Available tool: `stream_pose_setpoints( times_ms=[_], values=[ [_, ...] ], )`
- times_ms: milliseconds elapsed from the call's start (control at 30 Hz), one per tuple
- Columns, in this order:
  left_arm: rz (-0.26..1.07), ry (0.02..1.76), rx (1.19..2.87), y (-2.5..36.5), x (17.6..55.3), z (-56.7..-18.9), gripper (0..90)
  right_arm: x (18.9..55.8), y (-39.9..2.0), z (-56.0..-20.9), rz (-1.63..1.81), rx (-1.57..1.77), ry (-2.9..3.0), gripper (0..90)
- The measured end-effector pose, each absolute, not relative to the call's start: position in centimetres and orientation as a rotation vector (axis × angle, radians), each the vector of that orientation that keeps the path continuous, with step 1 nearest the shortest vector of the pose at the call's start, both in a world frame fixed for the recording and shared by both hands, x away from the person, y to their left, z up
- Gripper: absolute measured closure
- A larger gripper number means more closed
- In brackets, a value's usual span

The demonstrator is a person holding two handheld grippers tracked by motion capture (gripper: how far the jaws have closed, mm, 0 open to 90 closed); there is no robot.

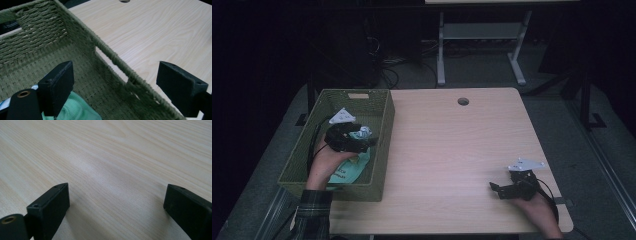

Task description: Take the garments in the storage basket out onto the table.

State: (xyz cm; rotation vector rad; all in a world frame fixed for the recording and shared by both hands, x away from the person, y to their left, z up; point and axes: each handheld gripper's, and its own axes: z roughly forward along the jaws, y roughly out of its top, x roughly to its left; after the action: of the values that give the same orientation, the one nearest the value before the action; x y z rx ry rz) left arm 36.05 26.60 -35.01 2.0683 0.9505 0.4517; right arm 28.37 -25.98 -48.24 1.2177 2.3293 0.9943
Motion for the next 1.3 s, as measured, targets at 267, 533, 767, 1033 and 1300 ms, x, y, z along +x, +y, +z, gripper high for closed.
stream_pose_setpoints(
  times_ms=[267,533,767,1033,1300],
  values=[
    [0.464,0.957,2.082,27.4,36.4,-35.8,13.7,28.4,-26.0,-48.2,0.994,1.218,2.330,6.0],
    [0.471,0.963,2.076,28.1,36.9,-36.7,13.7,28.4,-26.0,-48.2,0.994,1.218,2.330,6.0],
    [0.466,0.983,2.076,28.4,37.2,-37.6,14.2,28.4,-26.0,-48.2,0.994,1.217,2.330,6.0],
    [0.457,0.998,2.101,28.6,37.5,-38.4,14.2,28.4,-26.0,-48.2,0.994,1.217,2.330,6.0],
    [0.443,1.039,2.119,28.9,37.8,-39.2,14.2,28.4,-26.0,-48.2,0.994,1.217,2.329,6.0]
  ],
)
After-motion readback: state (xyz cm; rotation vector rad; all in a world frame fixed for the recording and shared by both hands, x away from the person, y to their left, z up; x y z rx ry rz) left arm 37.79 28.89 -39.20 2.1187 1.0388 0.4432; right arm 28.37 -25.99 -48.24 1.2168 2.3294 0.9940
